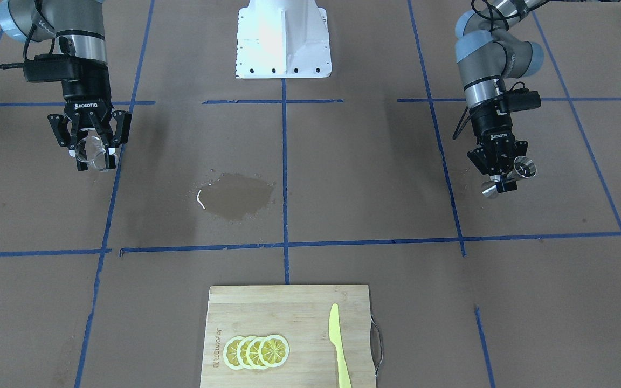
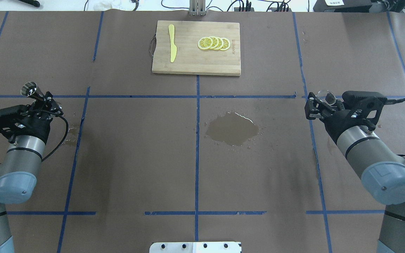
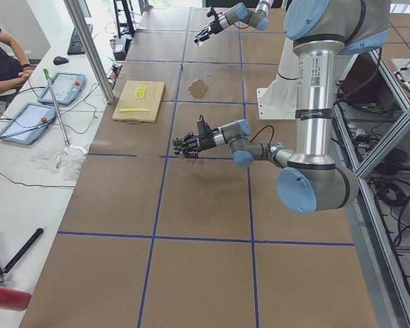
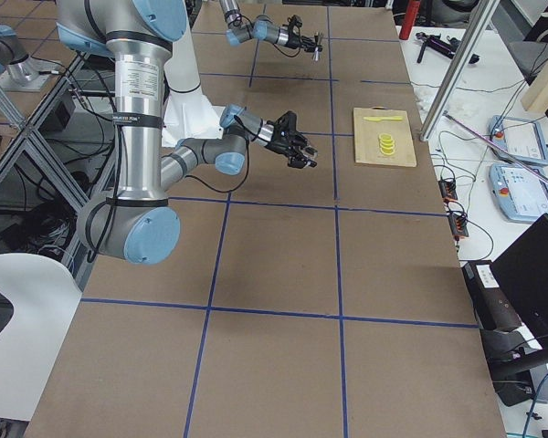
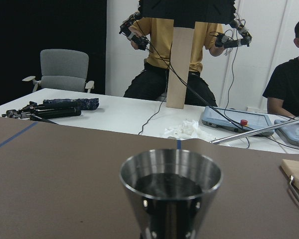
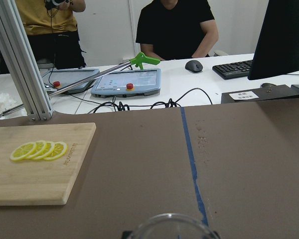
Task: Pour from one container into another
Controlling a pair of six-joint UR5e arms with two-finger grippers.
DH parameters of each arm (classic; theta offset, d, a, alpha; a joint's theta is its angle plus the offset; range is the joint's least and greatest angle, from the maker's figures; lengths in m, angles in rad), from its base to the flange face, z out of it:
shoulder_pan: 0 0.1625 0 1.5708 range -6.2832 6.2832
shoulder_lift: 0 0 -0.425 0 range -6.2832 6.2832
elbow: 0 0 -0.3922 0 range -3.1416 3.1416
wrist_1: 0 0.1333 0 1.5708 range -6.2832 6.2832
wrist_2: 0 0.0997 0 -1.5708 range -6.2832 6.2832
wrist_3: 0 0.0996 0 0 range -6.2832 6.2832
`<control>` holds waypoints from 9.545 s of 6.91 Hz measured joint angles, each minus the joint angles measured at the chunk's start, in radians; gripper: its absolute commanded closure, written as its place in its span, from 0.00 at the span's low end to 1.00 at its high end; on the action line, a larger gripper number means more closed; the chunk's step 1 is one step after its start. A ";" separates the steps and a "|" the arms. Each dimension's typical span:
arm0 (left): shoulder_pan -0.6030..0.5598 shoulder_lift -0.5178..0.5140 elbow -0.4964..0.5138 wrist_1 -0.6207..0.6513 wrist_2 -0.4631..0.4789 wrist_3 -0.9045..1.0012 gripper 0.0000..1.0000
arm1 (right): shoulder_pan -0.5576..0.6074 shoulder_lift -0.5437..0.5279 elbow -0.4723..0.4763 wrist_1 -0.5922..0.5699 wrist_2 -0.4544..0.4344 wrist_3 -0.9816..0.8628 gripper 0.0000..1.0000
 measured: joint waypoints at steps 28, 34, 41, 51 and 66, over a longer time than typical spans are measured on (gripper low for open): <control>0.271 0.191 -0.159 0.048 0.016 -0.055 0.00 | -0.080 -0.015 -0.195 0.159 -0.137 0.081 1.00; 0.314 0.325 -0.406 0.046 -0.106 -0.031 0.00 | -0.201 -0.014 -0.418 0.390 -0.337 0.087 1.00; 0.311 0.333 -0.430 0.047 -0.116 -0.017 0.00 | -0.221 -0.005 -0.472 0.423 -0.380 0.036 0.00; 0.309 0.322 -0.481 0.046 -0.125 0.021 0.00 | -0.229 -0.192 -0.256 0.421 -0.292 -0.078 0.00; -0.609 -0.050 -0.316 0.188 -1.270 0.955 0.00 | 0.780 0.039 0.075 -0.685 1.253 -0.946 0.00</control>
